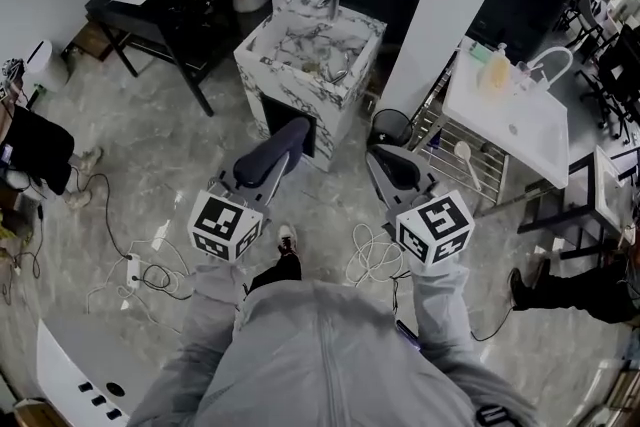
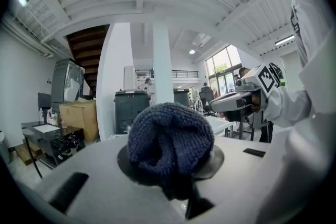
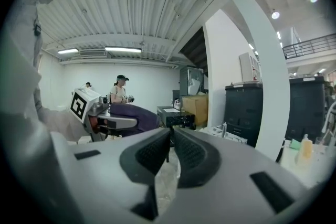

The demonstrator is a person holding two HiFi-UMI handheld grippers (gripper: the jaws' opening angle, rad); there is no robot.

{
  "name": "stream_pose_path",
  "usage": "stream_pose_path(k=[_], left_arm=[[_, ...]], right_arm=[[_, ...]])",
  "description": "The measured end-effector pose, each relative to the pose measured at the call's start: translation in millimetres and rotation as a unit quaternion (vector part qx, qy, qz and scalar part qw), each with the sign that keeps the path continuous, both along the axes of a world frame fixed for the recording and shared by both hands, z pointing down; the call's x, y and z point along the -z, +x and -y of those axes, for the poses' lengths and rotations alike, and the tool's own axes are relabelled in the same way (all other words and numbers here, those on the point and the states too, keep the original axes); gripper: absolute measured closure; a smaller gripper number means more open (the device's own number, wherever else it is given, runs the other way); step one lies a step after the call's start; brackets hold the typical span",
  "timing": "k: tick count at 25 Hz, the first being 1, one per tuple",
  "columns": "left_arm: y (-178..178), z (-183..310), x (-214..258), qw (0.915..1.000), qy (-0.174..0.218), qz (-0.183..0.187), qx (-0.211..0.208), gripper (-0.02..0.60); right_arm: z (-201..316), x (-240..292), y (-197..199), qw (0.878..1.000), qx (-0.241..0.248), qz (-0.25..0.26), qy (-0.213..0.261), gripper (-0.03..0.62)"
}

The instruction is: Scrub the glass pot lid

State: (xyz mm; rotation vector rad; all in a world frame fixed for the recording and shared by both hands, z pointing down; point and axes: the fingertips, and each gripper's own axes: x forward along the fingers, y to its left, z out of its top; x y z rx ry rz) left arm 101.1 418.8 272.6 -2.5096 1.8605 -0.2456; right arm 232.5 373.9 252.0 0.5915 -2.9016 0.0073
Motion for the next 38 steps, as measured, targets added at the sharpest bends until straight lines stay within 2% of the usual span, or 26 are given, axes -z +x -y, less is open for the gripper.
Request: stream_pose_path(k=[9,20,28,33,38], left_arm=[[-65,76,20,0.9996,0.011,0.006,-0.027,0.492],[-128,147,16,0.999,0.013,-0.002,-0.042,0.492],[-151,182,3,0.9981,0.001,-0.013,-0.06,0.492],[-170,189,-11,0.9977,-0.012,-0.022,-0.064,0.492],[-178,194,-22,0.997,-0.022,-0.035,-0.066,0.492]], right_arm=[[64,17,-63,1.0,-0.013,0.004,0.0,0.563],[140,14,-121,0.999,-0.053,-0.001,-0.006,0.563],[176,-5,-137,0.994,-0.092,-0.021,-0.047,0.563],[181,-30,-147,0.987,-0.111,-0.032,-0.114,0.563],[183,-44,-149,0.981,-0.124,-0.048,-0.144,0.562]])
